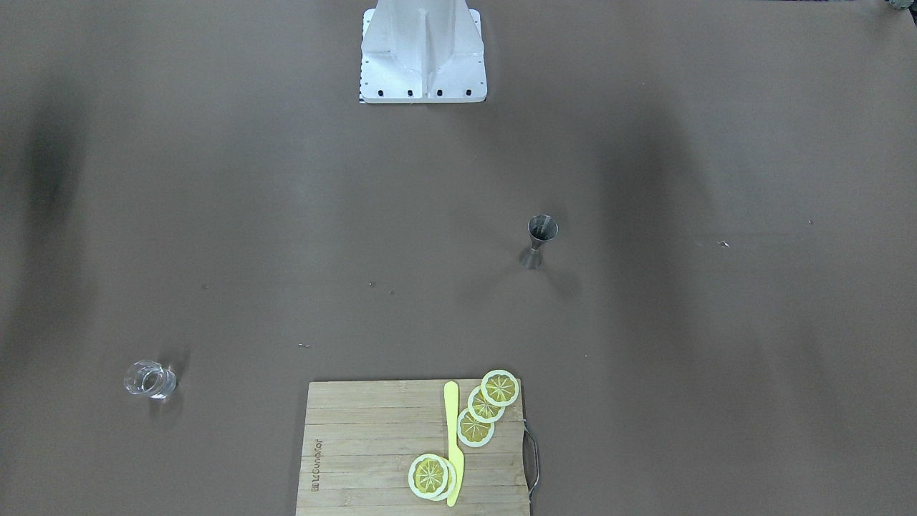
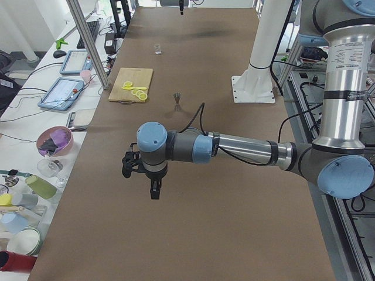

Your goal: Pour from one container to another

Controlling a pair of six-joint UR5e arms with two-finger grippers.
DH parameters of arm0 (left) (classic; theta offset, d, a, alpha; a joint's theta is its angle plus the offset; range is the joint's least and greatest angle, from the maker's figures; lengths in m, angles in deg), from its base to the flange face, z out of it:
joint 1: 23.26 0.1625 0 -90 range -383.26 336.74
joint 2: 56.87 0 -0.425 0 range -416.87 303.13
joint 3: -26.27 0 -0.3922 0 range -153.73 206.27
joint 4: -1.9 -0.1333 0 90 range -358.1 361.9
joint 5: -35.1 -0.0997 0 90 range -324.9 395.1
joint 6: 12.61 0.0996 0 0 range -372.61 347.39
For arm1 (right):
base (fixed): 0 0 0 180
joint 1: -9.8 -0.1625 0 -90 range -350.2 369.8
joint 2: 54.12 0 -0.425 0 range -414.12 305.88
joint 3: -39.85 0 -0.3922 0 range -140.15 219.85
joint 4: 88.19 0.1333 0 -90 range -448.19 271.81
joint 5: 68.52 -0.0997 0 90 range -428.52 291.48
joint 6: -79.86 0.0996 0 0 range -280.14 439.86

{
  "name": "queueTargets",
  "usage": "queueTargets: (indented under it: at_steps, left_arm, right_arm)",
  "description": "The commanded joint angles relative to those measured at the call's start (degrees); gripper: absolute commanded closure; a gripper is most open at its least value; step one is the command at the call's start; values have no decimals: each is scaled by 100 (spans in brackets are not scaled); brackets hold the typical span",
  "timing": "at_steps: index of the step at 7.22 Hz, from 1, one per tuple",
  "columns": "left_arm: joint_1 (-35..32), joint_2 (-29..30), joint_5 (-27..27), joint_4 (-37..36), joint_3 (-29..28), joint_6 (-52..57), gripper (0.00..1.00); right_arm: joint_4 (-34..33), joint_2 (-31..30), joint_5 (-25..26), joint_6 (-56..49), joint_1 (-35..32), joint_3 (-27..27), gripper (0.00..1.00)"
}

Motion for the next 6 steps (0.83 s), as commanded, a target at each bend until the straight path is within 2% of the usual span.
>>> queueTargets:
  at_steps: [1, 2, 4, 5, 6]
  left_arm:
    - [0, 32, -4, 9, 0, -17, 1]
    - [9, 41, -4, 18, 0, -35, 1]
    - [9, 50, 5, 18, -17, -35, 1]
    - [9, 50, 5, 26, -18, -26, 1]
    - [-52, -281, -308, 70, -122, 17, 1]
  right_arm:
    - [-9, -10, -252, -27, -67, 266, 0]
    - [-9, -149, -637, -45, -294, 304, 0]
    - [9, -185, -615, -71, -253, 155, 0]
    - [105, -134, -197, -54, -253, 146, 0]
    - [645, -212, 460, 7, -218, 137, 0]
